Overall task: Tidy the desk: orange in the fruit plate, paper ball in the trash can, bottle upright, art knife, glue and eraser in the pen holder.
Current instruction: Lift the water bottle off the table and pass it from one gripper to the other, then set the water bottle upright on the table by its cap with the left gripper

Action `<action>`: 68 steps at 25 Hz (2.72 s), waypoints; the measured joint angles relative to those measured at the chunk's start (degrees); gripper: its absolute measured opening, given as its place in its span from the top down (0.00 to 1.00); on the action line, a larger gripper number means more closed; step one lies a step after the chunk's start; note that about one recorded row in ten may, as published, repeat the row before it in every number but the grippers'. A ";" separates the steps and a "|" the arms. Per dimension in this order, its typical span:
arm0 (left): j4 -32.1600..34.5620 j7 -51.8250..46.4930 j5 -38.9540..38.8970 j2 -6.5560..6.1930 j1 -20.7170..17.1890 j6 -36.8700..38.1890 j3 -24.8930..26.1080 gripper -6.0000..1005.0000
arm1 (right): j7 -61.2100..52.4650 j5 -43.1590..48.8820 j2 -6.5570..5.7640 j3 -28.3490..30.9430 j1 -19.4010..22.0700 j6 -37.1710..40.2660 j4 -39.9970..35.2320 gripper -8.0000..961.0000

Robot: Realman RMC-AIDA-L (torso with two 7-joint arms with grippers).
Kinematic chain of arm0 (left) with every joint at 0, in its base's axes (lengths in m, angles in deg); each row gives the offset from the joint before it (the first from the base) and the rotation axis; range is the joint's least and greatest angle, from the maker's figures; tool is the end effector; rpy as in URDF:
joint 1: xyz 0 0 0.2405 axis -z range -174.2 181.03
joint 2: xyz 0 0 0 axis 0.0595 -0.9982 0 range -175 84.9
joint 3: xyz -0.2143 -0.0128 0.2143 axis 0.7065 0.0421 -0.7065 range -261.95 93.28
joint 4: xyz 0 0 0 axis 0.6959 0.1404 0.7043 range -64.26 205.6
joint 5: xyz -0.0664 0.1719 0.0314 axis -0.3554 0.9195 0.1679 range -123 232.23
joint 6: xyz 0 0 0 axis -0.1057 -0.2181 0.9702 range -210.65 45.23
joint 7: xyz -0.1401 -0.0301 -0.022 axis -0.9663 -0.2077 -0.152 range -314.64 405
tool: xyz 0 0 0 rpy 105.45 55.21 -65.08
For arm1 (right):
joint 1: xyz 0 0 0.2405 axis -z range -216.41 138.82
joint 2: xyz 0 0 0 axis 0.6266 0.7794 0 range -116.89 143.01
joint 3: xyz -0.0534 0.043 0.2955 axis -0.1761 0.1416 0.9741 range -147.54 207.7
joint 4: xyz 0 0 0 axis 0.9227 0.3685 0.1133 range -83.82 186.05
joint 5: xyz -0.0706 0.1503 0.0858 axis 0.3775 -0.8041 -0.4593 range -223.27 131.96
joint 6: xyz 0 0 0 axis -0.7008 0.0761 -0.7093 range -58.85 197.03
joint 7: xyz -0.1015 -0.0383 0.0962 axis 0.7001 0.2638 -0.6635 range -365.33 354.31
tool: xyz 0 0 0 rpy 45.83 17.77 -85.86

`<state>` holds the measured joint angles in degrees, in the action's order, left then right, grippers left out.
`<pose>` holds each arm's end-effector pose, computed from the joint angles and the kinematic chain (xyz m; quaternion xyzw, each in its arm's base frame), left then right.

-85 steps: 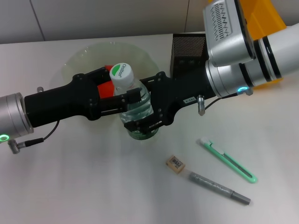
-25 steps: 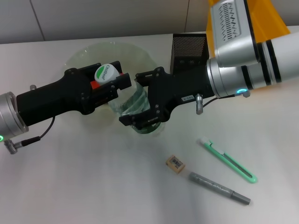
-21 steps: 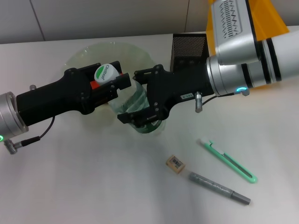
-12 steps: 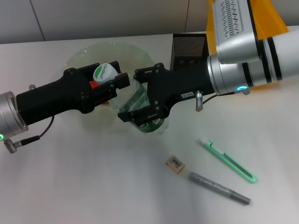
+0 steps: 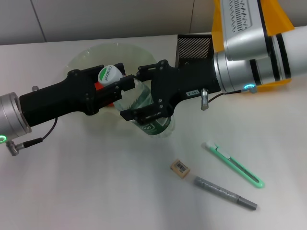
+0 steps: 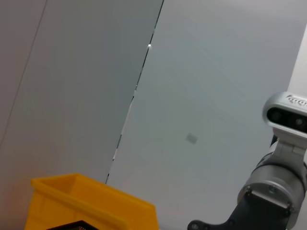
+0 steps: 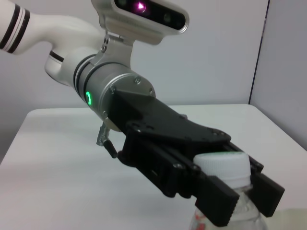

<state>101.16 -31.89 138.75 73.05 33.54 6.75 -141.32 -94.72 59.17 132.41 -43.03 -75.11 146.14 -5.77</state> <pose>-0.2393 0.3347 -0.0300 -0.8910 -0.2035 -0.3943 0.0959 0.1693 0.3685 -0.0541 -0.9835 0.0184 0.1584 0.0854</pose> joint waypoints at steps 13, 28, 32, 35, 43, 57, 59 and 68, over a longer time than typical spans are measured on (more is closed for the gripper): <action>0.04 -0.15 0.13 -0.12 0.26 -0.62 0.00 0.56 | -0.80 -0.06 0.00 0.13 0.27 0.00 -1.03 0.19; 0.07 -0.19 0.75 -0.68 0.40 -1.10 0.44 0.56 | -1.25 -0.99 -0.04 0.31 1.49 0.15 -2.66 0.24; 0.20 -0.23 0.72 -0.94 0.40 -1.53 0.53 0.56 | -1.32 -0.98 -0.08 0.32 2.19 0.16 -3.37 0.27; 0.28 -0.27 0.60 -1.39 0.43 -2.20 0.56 0.56 | -1.34 -1.98 -0.12 -0.02 3.66 0.25 -5.04 0.28; 0.69 -0.66 0.55 -1.63 0.12 -2.84 0.56 0.56 | -1.34 -3.10 -0.18 1.31 5.26 3.03 -6.19 0.29; 3.84 -0.50 0.50 -2.35 -2.32 -0.48 -0.05 0.56 | -1.51 -5.29 -0.18 13.55 17.49 10.23 -11.53 0.29; 3.87 0.99 0.50 -2.15 -2.62 0.10 0.00 0.56 | -0.76 -5.30 -0.18 16.87 18.78 11.21 -10.46 0.29; 4.18 5.10 0.51 -1.03 -3.63 0.65 -0.08 0.56 | 4.32 -5.10 -0.31 26.91 21.21 12.21 -1.79 0.29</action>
<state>105.35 -26.80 139.26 72.02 29.91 7.40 -141.40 -90.40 54.07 132.10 -16.12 -53.90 158.35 -7.56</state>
